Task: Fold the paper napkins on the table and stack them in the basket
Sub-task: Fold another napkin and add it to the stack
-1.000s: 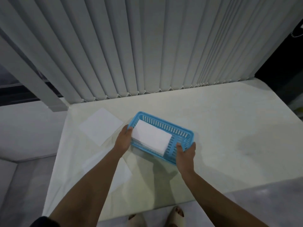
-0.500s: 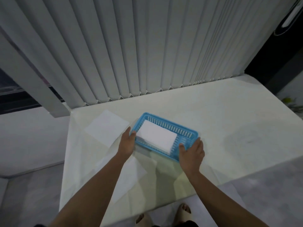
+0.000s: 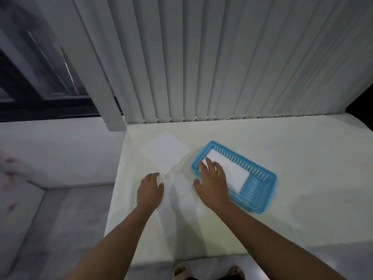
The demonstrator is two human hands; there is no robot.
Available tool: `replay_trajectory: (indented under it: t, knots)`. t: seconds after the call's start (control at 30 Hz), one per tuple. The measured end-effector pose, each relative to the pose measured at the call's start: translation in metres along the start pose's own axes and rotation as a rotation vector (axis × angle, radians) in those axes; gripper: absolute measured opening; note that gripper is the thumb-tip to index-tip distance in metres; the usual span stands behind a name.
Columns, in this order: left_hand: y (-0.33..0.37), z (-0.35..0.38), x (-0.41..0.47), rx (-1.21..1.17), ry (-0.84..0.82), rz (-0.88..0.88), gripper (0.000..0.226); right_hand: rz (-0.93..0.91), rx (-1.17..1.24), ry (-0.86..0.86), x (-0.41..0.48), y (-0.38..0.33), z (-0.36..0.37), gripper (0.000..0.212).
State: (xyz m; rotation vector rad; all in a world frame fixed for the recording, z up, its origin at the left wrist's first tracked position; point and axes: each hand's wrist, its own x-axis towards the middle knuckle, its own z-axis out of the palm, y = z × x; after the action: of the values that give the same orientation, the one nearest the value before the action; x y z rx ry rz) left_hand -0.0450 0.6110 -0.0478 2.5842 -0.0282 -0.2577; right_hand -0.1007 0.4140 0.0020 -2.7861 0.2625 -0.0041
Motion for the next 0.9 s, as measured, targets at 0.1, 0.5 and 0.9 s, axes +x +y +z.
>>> replay_trajectory:
  t: [0.1, 0.5, 0.9]
  knots:
    - [-0.021, -0.006, -0.006, 0.112, 0.021, 0.013, 0.048, -0.156, -0.079, -0.118, 0.014, -0.021, 0.023, 0.058]
    - [-0.033, 0.004, -0.006, 0.111, -0.093, 0.022, 0.051, -0.416, -0.5, -0.315, 0.06, -0.045, 0.069, 0.058]
    - [-0.037, -0.023, 0.003, -0.207, -0.035, -0.016, 0.014, -0.261, -0.048, -0.347, 0.057, -0.049, 0.039, 0.006]
